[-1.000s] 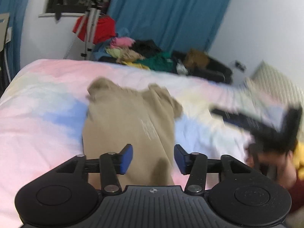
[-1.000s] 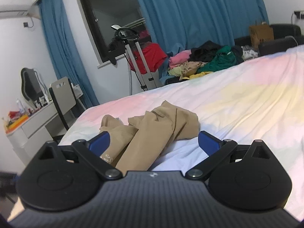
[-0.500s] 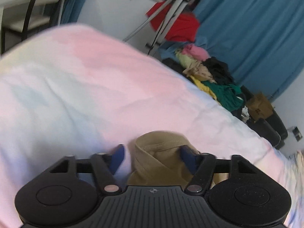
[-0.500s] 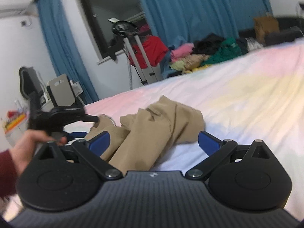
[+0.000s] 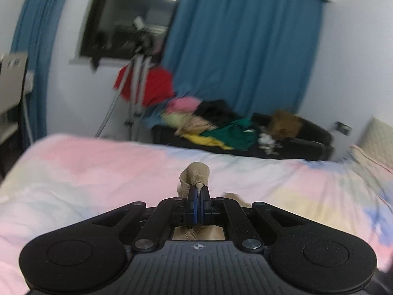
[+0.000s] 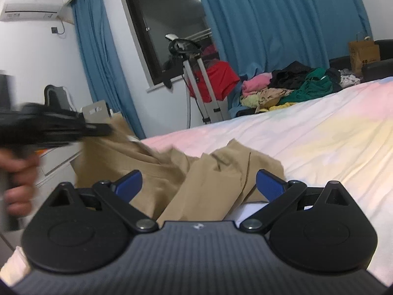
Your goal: Fold clothes
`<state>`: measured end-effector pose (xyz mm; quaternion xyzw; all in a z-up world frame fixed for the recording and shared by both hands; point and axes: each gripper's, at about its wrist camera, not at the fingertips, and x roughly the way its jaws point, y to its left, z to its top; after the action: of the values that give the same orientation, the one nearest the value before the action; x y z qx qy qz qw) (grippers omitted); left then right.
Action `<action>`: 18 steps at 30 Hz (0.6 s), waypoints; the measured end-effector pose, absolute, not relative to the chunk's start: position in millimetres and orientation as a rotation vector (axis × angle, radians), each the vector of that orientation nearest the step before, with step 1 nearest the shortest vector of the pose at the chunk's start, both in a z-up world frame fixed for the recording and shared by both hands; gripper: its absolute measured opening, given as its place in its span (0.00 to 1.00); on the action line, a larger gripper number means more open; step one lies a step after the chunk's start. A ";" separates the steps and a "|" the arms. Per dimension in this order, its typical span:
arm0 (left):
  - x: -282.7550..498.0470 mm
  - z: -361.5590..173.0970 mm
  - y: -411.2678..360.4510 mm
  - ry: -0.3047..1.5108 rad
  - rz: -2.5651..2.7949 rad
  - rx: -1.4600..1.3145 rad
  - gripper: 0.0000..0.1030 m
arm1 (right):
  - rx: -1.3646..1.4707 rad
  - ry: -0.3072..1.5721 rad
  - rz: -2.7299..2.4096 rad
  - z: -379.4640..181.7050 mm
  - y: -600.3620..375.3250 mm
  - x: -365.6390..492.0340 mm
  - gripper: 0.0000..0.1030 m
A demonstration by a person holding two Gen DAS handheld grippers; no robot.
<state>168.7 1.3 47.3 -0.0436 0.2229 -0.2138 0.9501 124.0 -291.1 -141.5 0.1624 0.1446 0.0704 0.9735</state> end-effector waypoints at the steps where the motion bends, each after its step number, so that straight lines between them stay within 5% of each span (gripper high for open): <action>1: 144.8 51.5 0.3 0.439 -0.448 -0.072 0.02 | 0.322 0.286 0.137 -138.6 -290.7 121.1 0.98; 6: 44.9 51.1 -0.6 0.421 -0.473 -0.012 0.02 | 0.292 0.254 0.140 -120.7 -287.0 97.2 0.98; 11: -17.9 25.6 11.7 0.458 -0.484 -0.023 0.02 | 0.280 0.280 0.174 -103.8 -278.9 70.5 0.76; 18: -25.5 3.4 33.9 0.496 -0.463 -0.130 0.03 | 0.192 0.396 0.300 -109.5 -251.3 57.3 0.65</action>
<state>-25.5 33.9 3.4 -0.0640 0.2429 -0.2270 0.9409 57.3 -251.3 -109.5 0.0949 0.1956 0.1484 0.9647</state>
